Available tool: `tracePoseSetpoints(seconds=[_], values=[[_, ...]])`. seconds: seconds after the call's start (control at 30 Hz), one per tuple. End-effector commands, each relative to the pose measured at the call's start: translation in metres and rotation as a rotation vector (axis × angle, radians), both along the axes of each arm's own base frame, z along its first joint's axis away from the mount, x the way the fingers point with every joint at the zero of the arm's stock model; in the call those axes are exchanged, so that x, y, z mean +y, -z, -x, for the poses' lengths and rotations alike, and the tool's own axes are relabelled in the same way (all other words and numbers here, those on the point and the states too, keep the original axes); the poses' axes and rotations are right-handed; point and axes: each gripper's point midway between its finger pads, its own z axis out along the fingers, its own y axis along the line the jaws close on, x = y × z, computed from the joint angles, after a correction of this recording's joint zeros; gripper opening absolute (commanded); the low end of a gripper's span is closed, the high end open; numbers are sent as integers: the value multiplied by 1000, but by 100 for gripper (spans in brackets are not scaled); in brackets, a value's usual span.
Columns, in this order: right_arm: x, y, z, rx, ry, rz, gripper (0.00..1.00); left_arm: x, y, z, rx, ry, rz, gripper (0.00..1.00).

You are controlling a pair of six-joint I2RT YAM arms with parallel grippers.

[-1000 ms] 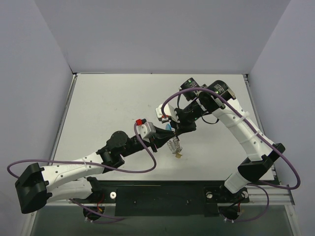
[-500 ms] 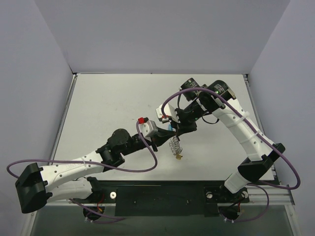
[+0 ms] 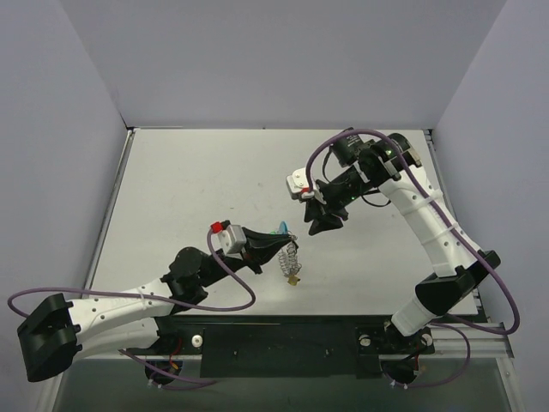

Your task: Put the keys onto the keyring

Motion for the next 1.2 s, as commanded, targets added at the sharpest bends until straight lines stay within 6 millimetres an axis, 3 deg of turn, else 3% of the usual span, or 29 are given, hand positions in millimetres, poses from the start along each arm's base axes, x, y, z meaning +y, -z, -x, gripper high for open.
tracePoseSetpoints(seconds=[0.0, 0.27, 0.67, 1.17], values=[[-13, -6, 49, 162, -109, -32, 32, 36, -78, 13, -117, -21, 351, 0], [10, -23, 44, 228, -100, -133, 32, 47, -93, 21, -142, -1, 450, 0], [25, -44, 50, 288, -60, -199, 32, 37, -89, 18, -123, 16, 452, 0], [34, -34, 51, 322, -57, -173, 17, 37, -93, 20, -123, 28, 463, 0]])
